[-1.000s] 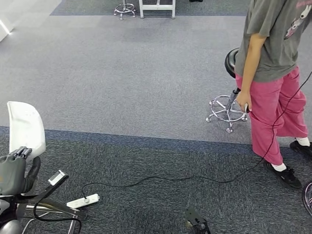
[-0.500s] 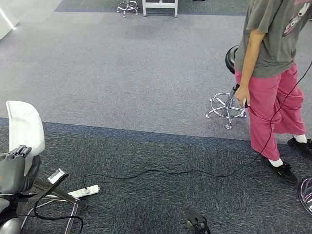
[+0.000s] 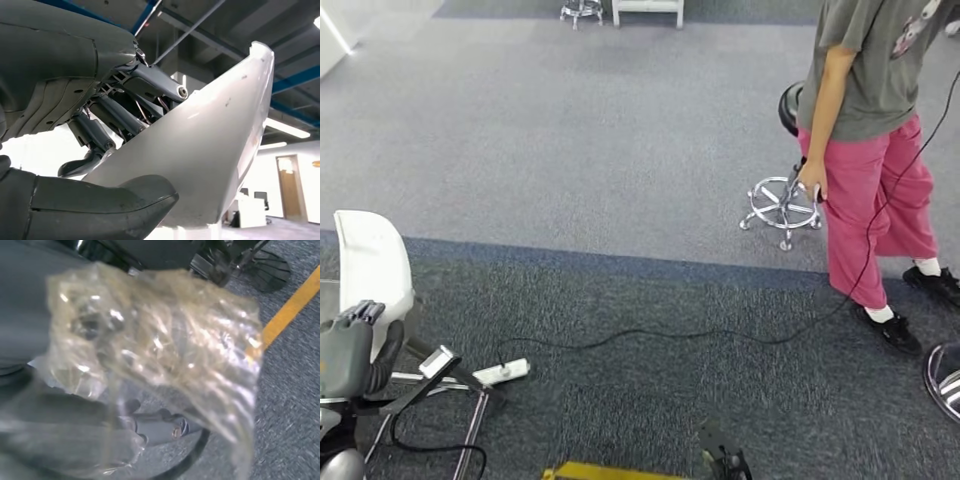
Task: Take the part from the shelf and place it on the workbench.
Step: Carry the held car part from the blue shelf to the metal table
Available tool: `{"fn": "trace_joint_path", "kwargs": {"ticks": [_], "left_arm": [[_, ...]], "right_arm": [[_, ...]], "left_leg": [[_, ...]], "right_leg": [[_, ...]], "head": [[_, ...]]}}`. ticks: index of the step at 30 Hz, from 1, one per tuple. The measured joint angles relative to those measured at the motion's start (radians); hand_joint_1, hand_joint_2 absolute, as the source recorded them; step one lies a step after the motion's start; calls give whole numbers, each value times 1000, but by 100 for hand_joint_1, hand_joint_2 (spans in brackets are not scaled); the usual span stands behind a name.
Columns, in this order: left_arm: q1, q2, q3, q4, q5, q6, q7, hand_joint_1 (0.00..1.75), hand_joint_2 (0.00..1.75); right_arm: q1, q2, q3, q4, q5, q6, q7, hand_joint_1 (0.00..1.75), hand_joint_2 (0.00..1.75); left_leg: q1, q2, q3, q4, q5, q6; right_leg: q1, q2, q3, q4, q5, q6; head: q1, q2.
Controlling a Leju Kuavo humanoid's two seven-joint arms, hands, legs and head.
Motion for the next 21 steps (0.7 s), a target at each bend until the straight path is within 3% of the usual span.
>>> {"fn": "trace_joint_path", "kwargs": {"ticks": [2,3,6,7,8,9,10,12,14,16,19,21], "left_arm": [[1,3,-1,0,-3,0,-2,175,175],[2,4,-1,0,-4,0,-3,175,175],[5,6,0,1,-5,0,-3,175,175],[6,6,0,1,-5,0,-3,175,175],[7,6,0,2,-5,0,-3,175,175],[8,6,0,2,-5,0,-3,175,175],[8,7,0,3,-5,0,-4,175,175],[8,8,0,3,-5,0,-4,175,175],[8,10,0,3,-5,0,-5,175,175],[7,11,0,3,-5,0,-6,175,175],[8,13,0,3,-5,2,-7,175,175],[8,13,0,3,-6,3,-9,175,175]], "right_arm": [[1,0,0,0,-1,1,0,0,0],[1,0,0,0,-2,1,0,0,0],[2,0,0,0,-2,1,0,0,0],[3,0,0,0,-2,1,0,0,0],[4,-1,0,0,-2,1,0,0,0],[5,-1,0,0,-2,1,0,0,0],[5,-1,0,0,-2,1,0,0,0],[3,-1,0,0,-2,1,0,0,0],[2,-1,0,0,-2,1,0,0,0],[1,0,1,0,-2,2,0,0,0],[0,0,1,0,-2,2,0,0,0],[0,0,2,0,-2,2,0,0,0]], "left_leg": [[4,0,-3,6,-2,-10],[6,0,-11,24,-22,-16],[12,-1,-68,188,-138,-31],[14,-1,-86,246,-163,-34],[15,-1,-91,278,-167,-35],[16,-1,-79,273,-152,-35],[17,-1,-51,230,-123,-34],[16,-1,26,98,-68,-27],[12,-1,66,20,-55,-17],[9,-1,66,4,-59,-11],[9,-2,64,-6,-57,-13],[6,-2,63,-6,-57,-10]], "right_leg": [[0,-3,-10,-1,7,-18],[-1,-4,-12,-2,13,-27],[0,-8,-22,-2,31,-40],[1,-9,-26,-1,36,-40],[2,-9,-31,1,39,-39],[2,-9,-34,2,41,-39],[3,-9,-35,3,41,-38],[4,-9,-36,5,41,-35],[6,-8,-39,7,42,-27],[7,-9,-45,8,44,-22],[8,-9,-51,8,45,-37],[6,-9,-52,4,49,-36]], "head": [[-1,0],[-3,0],[-8,0],[-7,0],[-7,0],[-7,0],[-7,0],[-7,0],[-7,0],[-6,0],[-5,0],[-5,0]]}}
